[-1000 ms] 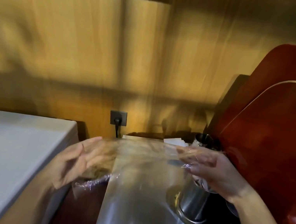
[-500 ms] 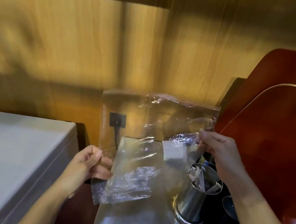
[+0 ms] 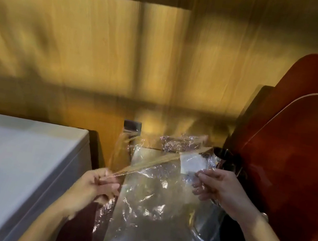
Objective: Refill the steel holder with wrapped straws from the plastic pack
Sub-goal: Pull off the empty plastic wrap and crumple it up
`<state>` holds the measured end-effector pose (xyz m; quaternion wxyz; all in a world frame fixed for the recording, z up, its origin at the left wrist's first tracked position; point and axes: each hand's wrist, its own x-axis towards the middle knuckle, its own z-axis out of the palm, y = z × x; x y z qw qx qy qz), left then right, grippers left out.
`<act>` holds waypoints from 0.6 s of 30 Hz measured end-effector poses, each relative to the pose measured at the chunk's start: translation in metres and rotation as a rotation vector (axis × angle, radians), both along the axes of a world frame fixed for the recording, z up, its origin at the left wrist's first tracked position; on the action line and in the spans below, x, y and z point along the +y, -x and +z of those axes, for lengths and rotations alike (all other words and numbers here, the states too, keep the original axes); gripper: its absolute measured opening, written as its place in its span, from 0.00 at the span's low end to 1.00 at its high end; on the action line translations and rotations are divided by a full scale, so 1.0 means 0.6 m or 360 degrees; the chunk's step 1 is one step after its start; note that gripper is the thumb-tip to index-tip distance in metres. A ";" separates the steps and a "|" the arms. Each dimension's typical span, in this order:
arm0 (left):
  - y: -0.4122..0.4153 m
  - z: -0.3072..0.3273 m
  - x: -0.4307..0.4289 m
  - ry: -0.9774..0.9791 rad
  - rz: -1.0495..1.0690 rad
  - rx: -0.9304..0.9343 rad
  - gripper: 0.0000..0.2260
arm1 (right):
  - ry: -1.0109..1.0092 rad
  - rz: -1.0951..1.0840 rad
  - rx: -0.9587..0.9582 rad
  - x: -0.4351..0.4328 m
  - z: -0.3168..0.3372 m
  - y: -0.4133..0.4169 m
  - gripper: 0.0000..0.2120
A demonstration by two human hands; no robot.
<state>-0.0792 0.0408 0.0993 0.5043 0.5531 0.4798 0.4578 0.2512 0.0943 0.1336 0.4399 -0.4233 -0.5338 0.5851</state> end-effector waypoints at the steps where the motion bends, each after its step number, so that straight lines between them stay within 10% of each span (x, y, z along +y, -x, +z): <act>1: 0.000 -0.001 -0.002 -0.0050 0.0057 0.0019 0.04 | 0.0031 0.0002 -0.0019 -0.001 -0.004 -0.004 0.15; 14: -0.001 -0.013 -0.007 -0.0123 0.0356 -0.0376 0.16 | 0.0037 0.0197 0.0122 -0.011 -0.029 -0.036 0.07; 18: 0.000 -0.023 -0.002 -0.0119 0.0414 -0.0301 0.23 | -0.0132 0.0124 -0.0127 -0.014 -0.024 -0.034 0.20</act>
